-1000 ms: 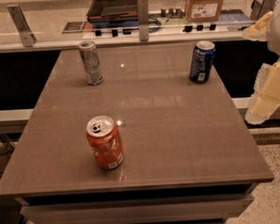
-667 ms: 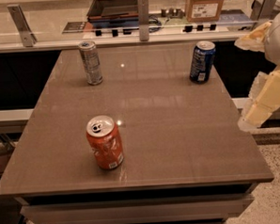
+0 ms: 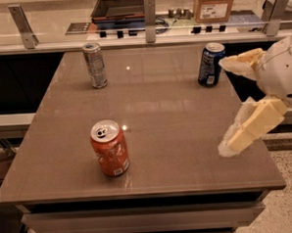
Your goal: Move coke can near redbull can
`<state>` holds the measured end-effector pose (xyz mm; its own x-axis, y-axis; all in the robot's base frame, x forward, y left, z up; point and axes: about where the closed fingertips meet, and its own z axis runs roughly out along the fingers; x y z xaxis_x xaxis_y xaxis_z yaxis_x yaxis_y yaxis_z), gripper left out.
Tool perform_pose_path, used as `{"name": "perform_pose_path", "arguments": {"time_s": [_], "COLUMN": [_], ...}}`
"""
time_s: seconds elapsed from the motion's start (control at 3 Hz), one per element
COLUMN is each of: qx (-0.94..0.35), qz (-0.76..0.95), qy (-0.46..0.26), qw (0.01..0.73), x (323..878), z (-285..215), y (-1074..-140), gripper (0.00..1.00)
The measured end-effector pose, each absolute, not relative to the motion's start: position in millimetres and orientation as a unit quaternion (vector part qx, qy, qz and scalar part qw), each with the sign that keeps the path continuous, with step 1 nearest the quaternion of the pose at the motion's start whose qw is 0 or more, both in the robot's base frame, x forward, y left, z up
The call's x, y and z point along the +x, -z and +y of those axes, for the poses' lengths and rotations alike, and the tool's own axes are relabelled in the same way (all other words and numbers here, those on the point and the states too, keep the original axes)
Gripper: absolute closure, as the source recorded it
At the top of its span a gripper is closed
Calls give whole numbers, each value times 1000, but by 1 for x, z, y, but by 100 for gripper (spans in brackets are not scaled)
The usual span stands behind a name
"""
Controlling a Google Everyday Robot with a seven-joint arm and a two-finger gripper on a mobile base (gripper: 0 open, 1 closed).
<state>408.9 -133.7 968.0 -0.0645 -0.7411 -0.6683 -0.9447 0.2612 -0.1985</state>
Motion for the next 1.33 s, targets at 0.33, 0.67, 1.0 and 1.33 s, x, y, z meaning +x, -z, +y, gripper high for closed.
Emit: {"name": "perform_pose_path", "arguments": {"time_s": [0.33,0.67,1.0,1.33], "qx": [-581,-568,-540,-504], "qz": [686,660,656,669], "qy": [-209,-258,-270,-254], "qw": [386,420,453,483], "x": [397,392,391,394], "z": [-100,-68,-39,-18], "y": [-961,-952,-947,-941], "gripper": [0,0,0,0]}}
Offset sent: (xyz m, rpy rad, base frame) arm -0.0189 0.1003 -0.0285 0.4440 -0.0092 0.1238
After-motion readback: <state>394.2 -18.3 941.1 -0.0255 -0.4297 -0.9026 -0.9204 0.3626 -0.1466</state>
